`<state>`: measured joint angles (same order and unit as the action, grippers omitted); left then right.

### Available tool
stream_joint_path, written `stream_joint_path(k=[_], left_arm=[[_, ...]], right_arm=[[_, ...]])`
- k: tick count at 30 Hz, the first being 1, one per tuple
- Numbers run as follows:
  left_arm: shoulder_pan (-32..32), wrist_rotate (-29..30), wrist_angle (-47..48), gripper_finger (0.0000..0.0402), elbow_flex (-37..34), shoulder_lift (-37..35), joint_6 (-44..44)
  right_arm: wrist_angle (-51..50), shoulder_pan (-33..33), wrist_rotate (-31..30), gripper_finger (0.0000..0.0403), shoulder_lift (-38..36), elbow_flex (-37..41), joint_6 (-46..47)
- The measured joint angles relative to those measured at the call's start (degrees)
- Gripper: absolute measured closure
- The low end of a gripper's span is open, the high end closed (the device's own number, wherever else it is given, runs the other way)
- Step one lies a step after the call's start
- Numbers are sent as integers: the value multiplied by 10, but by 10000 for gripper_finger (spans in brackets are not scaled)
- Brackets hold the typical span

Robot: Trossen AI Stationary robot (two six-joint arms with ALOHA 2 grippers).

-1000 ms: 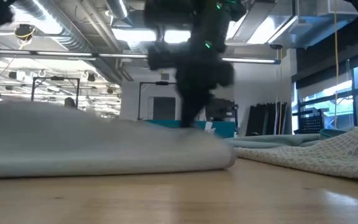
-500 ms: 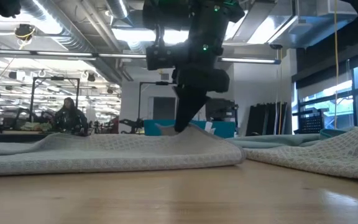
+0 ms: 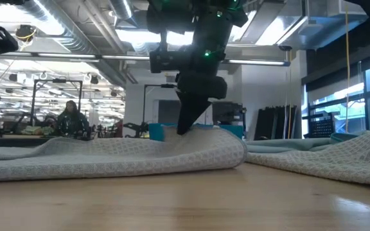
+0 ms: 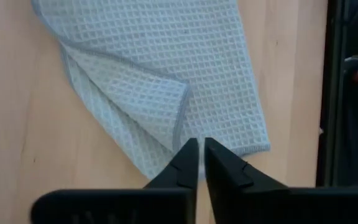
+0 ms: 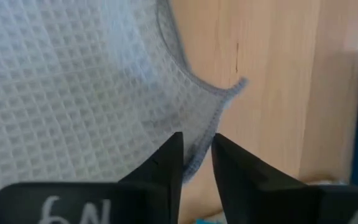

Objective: Fold microfiber towels
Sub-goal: Fold the left gray towel

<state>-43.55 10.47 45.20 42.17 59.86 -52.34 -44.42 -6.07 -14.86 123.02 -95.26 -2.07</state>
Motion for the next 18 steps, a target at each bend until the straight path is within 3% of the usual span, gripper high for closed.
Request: stream_joint_path(k=[6, 10, 18], left_arm=[[-1, 37, -21, 290, 0, 11, 4], [-1, 40, -27, 242, 0, 47, 19], [-1, 18, -55, 205, 0, 154, 67]], right_arm=[[-30, 2, -4, 273, 0, 0, -5], [-41, 2, -41, 240, 0, 0, -28], [-53, 1, -169, 191, -19, 0, -45]])
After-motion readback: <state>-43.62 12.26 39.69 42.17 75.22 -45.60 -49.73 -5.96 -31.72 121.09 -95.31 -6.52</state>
